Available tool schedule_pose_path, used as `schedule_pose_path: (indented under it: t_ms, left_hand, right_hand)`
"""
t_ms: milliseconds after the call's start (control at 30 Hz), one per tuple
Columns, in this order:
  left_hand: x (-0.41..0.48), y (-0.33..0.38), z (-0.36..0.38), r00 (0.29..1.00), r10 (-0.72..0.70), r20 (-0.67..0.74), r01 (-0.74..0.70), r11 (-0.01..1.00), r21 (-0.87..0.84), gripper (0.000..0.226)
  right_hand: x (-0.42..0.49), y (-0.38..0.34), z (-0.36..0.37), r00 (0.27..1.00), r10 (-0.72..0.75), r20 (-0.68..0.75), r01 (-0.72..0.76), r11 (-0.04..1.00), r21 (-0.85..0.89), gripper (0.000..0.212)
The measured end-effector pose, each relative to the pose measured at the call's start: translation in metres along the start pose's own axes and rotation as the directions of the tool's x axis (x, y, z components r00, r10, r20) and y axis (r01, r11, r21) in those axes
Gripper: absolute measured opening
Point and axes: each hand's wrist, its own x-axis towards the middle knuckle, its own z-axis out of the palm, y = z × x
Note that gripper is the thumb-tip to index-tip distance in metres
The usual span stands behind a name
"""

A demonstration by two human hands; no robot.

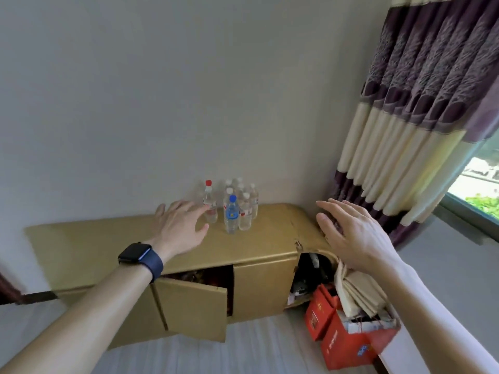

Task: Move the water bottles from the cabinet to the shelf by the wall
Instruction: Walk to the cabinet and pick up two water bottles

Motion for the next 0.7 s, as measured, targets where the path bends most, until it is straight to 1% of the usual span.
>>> schedule_pose_path:
  t_ms: [133, 200, 333, 433, 533, 633, 700]
  left_hand:
    - [0.054, -0.007, 0.038, 0.998, 0.016, 0.068, -0.011, 0.997, -0.073, 0.052]
    - [0.076, -0.017, 0.058, 0.995, 0.011, 0.102, -0.003, 0.997, -0.079, 0.053]
    - [0.131, -0.043, 0.087, 0.985, -0.029, 0.170, 0.031, 0.999, -0.008, 0.060]
    - [0.187, -0.060, 0.103, 0.976, -0.099, 0.193, 0.090, 0.995, 0.053, 0.055]
    - [0.243, -0.056, 0.114, 0.971, -0.125, 0.205, 0.110, 0.990, 0.083, 0.052]
    - [0.288, -0.039, 0.129, 0.968, -0.119, 0.222, 0.111, 0.993, 0.050, 0.048]
    - [0.312, -0.026, 0.144, 0.969, -0.086, 0.230, 0.091, 0.996, -0.010, 0.045]
  right_hand:
    - [0.070, 0.018, 0.043, 1.000, 0.012, 0.023, -0.012, 1.000, 0.026, 0.045]
    - [0.102, 0.026, 0.071, 0.999, 0.000, 0.047, -0.001, 0.999, 0.032, 0.045]
    - [0.168, 0.042, 0.125, 0.996, -0.034, 0.080, 0.029, 0.998, 0.063, 0.043]
    - [0.221, 0.056, 0.158, 0.988, -0.081, 0.130, 0.071, 0.994, 0.081, 0.043]
    - [0.272, 0.075, 0.185, 0.977, -0.111, 0.182, 0.089, 0.988, 0.126, 0.046]
    - [0.313, 0.093, 0.213, 0.959, -0.144, 0.244, 0.110, 0.983, 0.150, 0.052]
    - [0.338, 0.103, 0.234, 0.948, -0.152, 0.279, 0.114, 0.983, 0.146, 0.055]
